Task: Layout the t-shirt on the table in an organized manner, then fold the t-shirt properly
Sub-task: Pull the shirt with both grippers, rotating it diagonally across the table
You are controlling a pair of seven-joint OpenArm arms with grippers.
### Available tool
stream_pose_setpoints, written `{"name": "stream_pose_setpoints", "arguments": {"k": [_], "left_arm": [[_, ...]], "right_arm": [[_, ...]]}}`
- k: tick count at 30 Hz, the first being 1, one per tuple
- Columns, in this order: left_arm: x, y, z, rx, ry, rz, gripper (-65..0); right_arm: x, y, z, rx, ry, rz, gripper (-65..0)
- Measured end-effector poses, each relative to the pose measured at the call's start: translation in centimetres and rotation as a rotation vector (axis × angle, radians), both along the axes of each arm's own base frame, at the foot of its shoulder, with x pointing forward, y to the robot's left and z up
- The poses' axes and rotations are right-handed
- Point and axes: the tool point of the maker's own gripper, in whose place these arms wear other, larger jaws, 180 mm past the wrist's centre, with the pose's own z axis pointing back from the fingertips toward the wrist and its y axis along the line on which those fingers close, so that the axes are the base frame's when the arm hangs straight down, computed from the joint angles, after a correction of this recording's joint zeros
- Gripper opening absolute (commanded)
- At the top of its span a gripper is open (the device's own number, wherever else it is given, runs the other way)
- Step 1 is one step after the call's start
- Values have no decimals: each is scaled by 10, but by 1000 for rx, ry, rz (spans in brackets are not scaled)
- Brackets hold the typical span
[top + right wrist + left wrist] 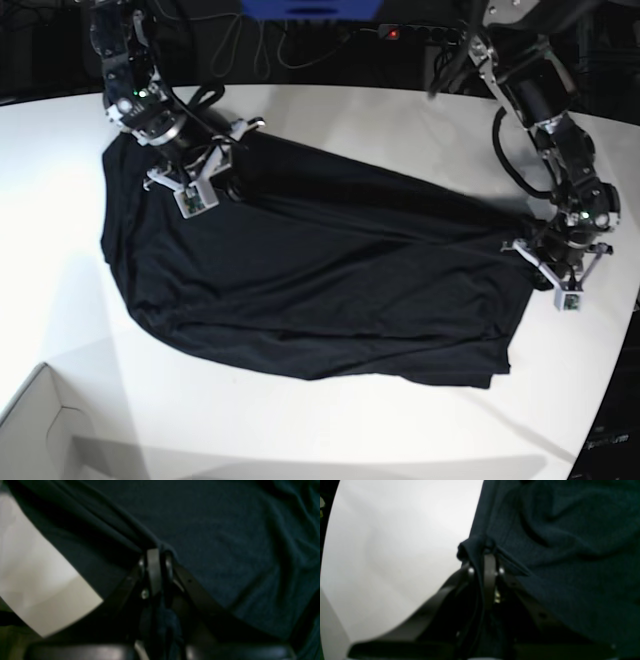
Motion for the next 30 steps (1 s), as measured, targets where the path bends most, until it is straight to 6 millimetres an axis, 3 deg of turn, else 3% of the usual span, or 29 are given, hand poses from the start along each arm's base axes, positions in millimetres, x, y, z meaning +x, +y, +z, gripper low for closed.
{"name": "stream_pose_setpoints", "arguments": {"k": [10, 14, 20, 25, 28, 30], "left_arm": [[3, -6, -20, -50, 47, -1, -630], [4, 1, -16, -40, 45, 5, -489], [8, 6, -10, -36, 27, 12, -238], [1, 19, -7, -52, 11, 66, -151], [-12, 42, 2, -40, -21, 136, -140], [-24, 47, -4, -32, -5, 151, -139]], "right_arm": [[-1, -5, -15, -11, 37, -8, -650], [2, -5, -13, -10, 27, -9, -642], [0, -12, -14, -30, 32, -6, -488], [5, -31, -11, -34, 20, -70, -392], [1, -48, 0, -24, -4, -151, -345], [-4, -57, 4, -23, -6, -194, -332]]}}
